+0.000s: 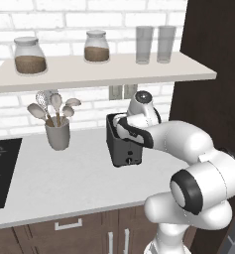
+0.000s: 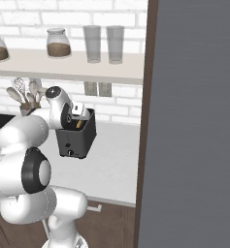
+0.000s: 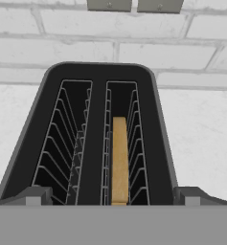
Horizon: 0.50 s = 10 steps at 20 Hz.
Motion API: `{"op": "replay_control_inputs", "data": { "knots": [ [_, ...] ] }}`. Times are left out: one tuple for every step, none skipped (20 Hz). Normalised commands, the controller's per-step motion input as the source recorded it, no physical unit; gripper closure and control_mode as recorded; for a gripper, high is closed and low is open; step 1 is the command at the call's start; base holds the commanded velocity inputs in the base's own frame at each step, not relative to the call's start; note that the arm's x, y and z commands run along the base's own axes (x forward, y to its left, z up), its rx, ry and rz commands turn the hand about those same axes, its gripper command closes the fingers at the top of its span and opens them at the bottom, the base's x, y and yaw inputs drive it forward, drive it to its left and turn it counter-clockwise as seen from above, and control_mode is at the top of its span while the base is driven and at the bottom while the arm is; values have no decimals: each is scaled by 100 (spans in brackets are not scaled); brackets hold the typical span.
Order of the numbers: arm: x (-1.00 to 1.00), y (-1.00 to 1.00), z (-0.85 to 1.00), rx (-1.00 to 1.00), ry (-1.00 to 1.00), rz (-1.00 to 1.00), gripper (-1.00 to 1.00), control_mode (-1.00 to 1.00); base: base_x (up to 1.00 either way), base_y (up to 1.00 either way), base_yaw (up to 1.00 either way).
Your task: Start the toaster. Once the lever pops up, take the bread to the plate on the dining counter.
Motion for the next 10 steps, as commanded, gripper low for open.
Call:
{"op": "replay_control_inputs", "data": {
  "knots": [
    [0,0,0,0,0,0,-100,-100,0,0,0],
    [0,0,0,0,0,0,-100,-100,0,0,0],
    [0,0,0,0,0,0,-100,-100,0,0,0],
    [0,0,0,0,0,0,-100,-100,0,0,0],
    [0,0,0,0,0,0,-100,-100,0,0,0],
    [0,0,0,0,0,0,-100,-100,0,0,0],
    [0,0,0,0,0,0,-100,-100,0,0,0],
    [0,0,0,0,0,0,-100,-100,0,0,0],
    [0,0,0,0,0,0,-100,-100,0,0,0],
    [0,0,0,0,0,0,-100,-100,0,0,0]
  ]
}}
